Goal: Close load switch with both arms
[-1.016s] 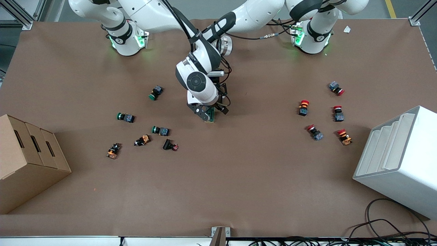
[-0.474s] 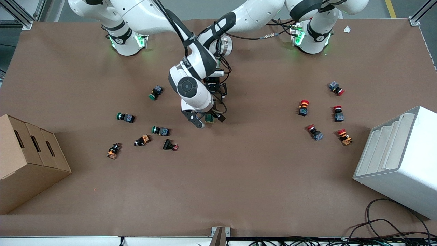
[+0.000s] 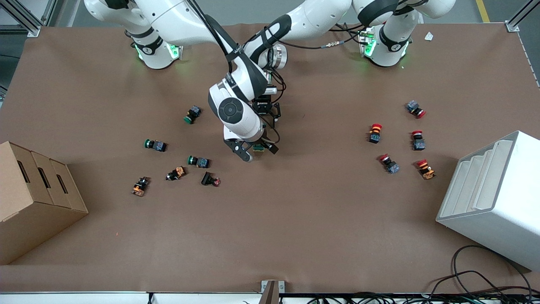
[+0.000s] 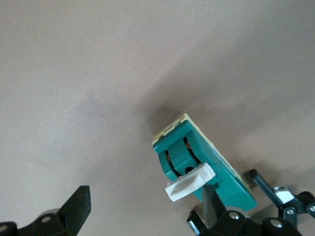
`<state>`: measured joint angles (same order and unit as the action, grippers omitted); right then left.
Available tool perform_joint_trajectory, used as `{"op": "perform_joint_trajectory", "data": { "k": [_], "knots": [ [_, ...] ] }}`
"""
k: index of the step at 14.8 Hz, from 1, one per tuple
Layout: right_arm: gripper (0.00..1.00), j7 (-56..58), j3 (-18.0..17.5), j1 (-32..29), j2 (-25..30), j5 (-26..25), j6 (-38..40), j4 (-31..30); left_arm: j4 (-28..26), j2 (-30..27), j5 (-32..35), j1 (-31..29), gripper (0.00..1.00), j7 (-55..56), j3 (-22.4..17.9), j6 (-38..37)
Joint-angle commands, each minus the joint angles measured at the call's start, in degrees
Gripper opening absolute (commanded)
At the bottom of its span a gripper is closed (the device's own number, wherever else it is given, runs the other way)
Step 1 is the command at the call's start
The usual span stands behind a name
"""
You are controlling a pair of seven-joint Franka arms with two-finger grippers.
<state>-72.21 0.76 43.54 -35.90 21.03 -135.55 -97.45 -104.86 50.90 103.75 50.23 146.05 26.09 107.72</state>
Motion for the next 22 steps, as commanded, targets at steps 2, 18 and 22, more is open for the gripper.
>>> {"op": "perform_joint_trajectory", "data": {
  "k": [2,18,22],
  "knots": [
    [1.00,0.23,-0.41,-0.39,-3.03,0.15,-0.59,3.75,1.59,3.86,0.93,0.66,0.99,1.08,0.01,1.35],
    [1.00,2.86,-0.41,-4.42,-8.40,-0.11,-2.09,9.11,1.68,4.21,1.01,0.66,0.99,1.08,-0.08,1.18],
    [1.00,2.86,-0.41,-5.57,-8.40,-0.02,0.55,10.88,1.68,4.21,1.01,0.66,0.99,1.08,-0.08,1.09]
  ]
}}
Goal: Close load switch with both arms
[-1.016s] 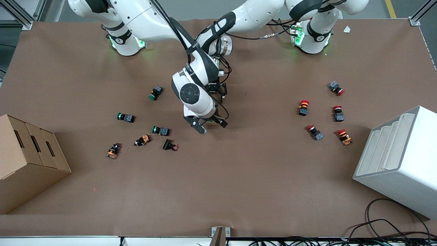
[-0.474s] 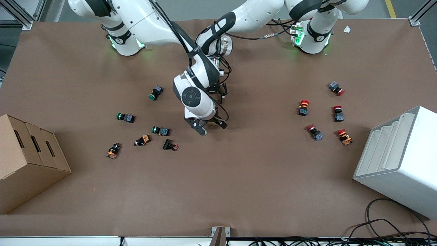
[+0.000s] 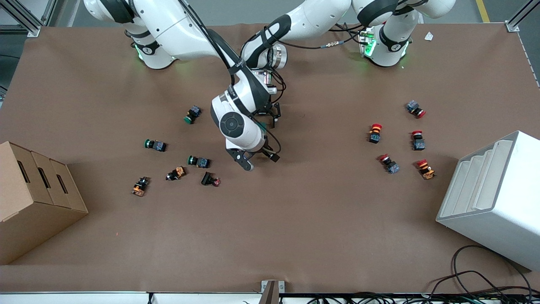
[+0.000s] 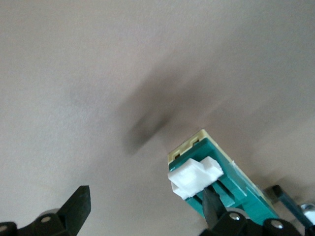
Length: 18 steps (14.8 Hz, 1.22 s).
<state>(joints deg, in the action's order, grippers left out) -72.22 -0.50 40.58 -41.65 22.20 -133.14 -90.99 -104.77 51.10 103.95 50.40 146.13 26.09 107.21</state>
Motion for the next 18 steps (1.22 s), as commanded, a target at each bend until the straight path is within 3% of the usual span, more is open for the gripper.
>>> {"op": "perform_joint_trajectory", "data": {
  "k": [1,12,18],
  "knots": [
    [1.00,2.87,0.85,-2.61,-2.73,-1.19,-1.86,4.42,1.58,4.10,0.82,0.49,0.99,1.00,-0.07,1.60],
    [1.00,4.98,0.41,-7.00,-5.55,-0.84,-0.91,9.16,1.67,4.45,0.82,0.85,1.00,1.00,-0.07,0.90],
    [1.00,5.24,-0.29,-12.09,-5.02,-0.23,12.27,15.49,1.76,4.45,0.82,0.93,1.00,1.00,-0.07,0.81]
  ]
}}
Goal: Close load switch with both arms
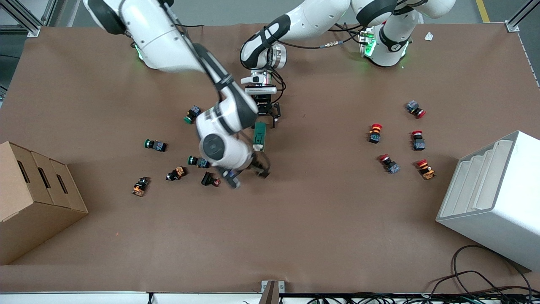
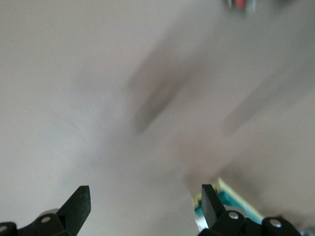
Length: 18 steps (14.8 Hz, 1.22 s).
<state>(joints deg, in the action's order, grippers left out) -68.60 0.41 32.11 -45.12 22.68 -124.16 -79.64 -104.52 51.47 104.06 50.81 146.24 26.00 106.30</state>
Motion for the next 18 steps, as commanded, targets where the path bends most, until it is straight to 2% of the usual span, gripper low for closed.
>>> {"op": "perform_joint_trajectory", "data": {
  "k": [1,3,6,8,11,13,15,16,18],
  "knots": [
    [1.00,2.41,-2.07,-5.38,-1.29,-0.54,4.44,4.23,1.51,4.08,0.71,0.43,0.99,0.80,0.02,1.71],
    [1.00,8.28,-3.04,-8.55,0.28,-0.62,7.07,4.23,1.51,3.99,0.71,0.43,0.99,0.80,0.02,1.71],
    [1.00,20.83,-1.64,-11.53,3.71,-1.67,15.58,3.97,1.51,3.55,0.62,0.34,0.99,0.54,0.02,1.71],
    [1.00,32.43,0.20,-14.35,6.78,-6.57,22.35,3.88,3.17,3.20,0.53,-0.10,0.99,-0.17,0.11,1.80],
    [1.00,45.28,0.56,-19.18,11.44,-16.16,29.31,3.53,4.06,2.41,-0.17,-0.45,0.99,-2.35,0.20,1.80],
    [1.00,50.21,0.65,-22.08,16.44,-17.14,30.11,0.73,4.15,2.06,-0.87,-1.41,0.99,-5.60,0.55,1.89],
    [1.00,57.23,0.65,-24.45,22.15,-22.13,30.64,-2.79,4.32,0.22,-5.16,-2.12,0.99,-10.60,0.72,2.24],
    [1.00,61.27,0.65,-26.12,24.27,-23.72,31.60,-3.58,5.19,-0.48,-7.27,-2.29,0.99,-12.98,0.72,2.42],
    [1.00,67.61,0.65,-30.50,27.52,-23.83,35.19,-3.94,9.14,-0.40,-11.92,-2.12,0.99,-18.33,0.72,2.33]
  ]
}}
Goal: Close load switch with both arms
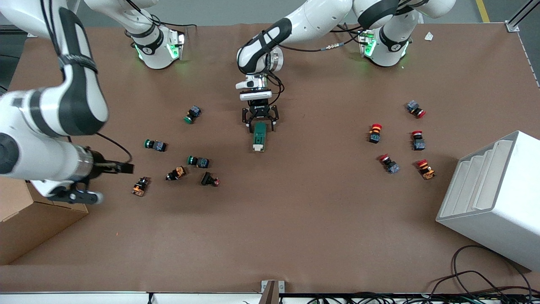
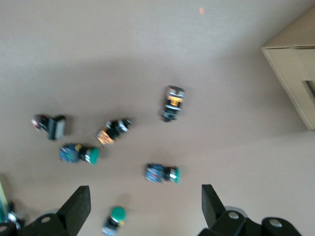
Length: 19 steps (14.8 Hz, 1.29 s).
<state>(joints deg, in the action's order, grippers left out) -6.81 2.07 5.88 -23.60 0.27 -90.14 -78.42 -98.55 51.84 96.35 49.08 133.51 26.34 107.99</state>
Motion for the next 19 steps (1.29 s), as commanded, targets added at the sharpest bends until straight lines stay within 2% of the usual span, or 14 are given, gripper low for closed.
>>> {"op": "perform_joint_trajectory", "data": {
  "k": [1,5,7,11,14,17,19],
  "knots": [
    [1.00,7.14,-1.02,-6.21,7.24,-1.41,2.59,-5.08,5.01,-0.77,-6.51,-0.38,0.99,-7.71,0.38,0.64],
    [1.00,9.18,-1.11,-11.41,8.66,-1.32,5.84,-1.23,9.59,-1.65,-12.05,-0.65,0.99,-13.08,0.47,0.64],
    [1.00,9.18,-1.11,-11.68,8.31,-1.50,8.13,1.51,11.00,-4.45,-18.71,-2.48,0.99,-21.32,0.55,0.64],
    [1.00,8.66,-1.46,-10.81,8.31,-0.62,9.10,1.87,18.20,-5.52,-27.70,-4.15,0.99,-31.01,0.47,0.64],
    [1.00,8.30,-1.64,-8.70,9.45,0.08,16.03,1.96,20.67,-6.40,-31.83,-6.35,1.00,-36.72,0.99,0.64],
    [1.00,8.39,-1.55,-8.43,12.26,0.00,16.49,1.34,23.31,-8.49,-37.10,-8.90,1.00,-42.87,1.08,0.64],
    [1.00,8.48,-1.55,-8.34,14.80,-0.09,16.06,-0.23,23.31,-11.57,-42.36,-12.06,1.00,-52.15,1.17,0.73]
  ]
}}
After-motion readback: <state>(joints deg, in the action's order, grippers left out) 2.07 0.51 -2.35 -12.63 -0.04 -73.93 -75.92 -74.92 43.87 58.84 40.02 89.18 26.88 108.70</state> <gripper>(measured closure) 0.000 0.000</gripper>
